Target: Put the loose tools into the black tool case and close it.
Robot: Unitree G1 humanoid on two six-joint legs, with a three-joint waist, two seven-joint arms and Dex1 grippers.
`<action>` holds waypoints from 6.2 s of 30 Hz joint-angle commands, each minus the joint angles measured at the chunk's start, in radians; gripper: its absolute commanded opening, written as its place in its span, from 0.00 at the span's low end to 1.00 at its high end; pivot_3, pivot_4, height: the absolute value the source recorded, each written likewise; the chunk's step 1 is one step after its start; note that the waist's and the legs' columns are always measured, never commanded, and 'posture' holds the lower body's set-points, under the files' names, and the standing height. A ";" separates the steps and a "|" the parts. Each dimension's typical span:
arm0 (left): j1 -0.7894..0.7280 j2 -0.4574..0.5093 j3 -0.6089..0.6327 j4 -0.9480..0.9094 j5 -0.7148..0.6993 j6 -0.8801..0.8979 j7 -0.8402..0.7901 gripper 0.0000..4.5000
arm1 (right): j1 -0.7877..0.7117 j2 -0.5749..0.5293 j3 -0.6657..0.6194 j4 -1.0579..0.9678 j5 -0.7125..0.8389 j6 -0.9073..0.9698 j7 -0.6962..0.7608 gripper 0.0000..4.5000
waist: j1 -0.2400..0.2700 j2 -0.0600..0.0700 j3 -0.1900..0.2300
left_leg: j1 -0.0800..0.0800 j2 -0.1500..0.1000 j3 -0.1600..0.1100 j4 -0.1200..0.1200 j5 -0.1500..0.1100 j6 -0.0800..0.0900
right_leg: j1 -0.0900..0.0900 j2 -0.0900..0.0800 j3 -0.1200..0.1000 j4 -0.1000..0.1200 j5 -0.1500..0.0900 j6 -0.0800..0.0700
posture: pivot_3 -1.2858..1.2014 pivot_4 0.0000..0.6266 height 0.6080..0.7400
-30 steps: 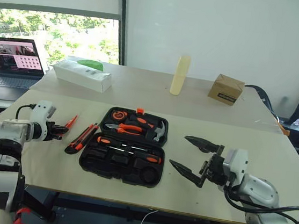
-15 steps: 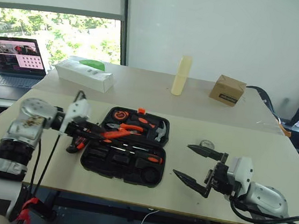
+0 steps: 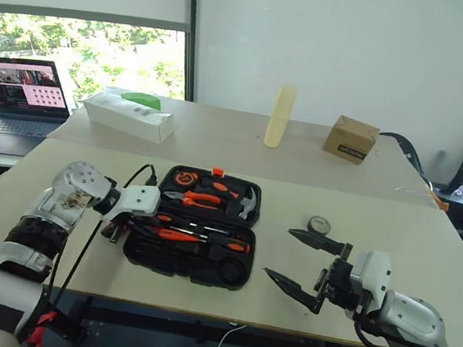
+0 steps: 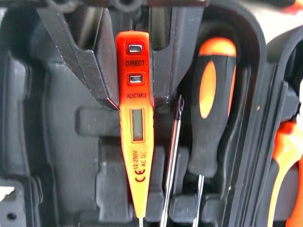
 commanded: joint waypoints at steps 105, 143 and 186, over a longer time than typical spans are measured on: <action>0.975 -0.115 0.936 -0.432 -0.547 0.265 0.654 0.99 | -0.065 0.058 0.057 0.098 -0.021 -0.136 0.045 1.00 | 0.016 0.002 0.000 | 0.009 0.004 -0.009 0.001 -0.002 0.002 | 0.009 -0.004 -0.003 -0.001 -0.001 0.000 | 0.52 0.24 1.00; 0.240 0.045 0.492 -0.137 -0.449 0.460 0.405 0.38 | -0.064 0.011 0.061 0.050 0.005 -0.078 0.013 1.00 | -0.013 -0.002 0.001 | 0.009 0.002 -0.002 -0.006 -0.001 -0.002 | 0.008 0.000 -0.002 -0.001 -0.001 -0.001 | 0.52 0.24 1.00; 0.108 -0.012 -0.065 -0.099 -0.082 -0.058 -0.064 0.60 | 0.026 -0.051 0.016 0.069 0.002 -0.079 0.049 1.00 | -0.002 0.001 0.002 | 0.006 0.001 0.000 0.002 -0.003 0.002 | 0.007 0.000 0.001 0.000 -0.002 0.001 | 0.52 0.24 1.00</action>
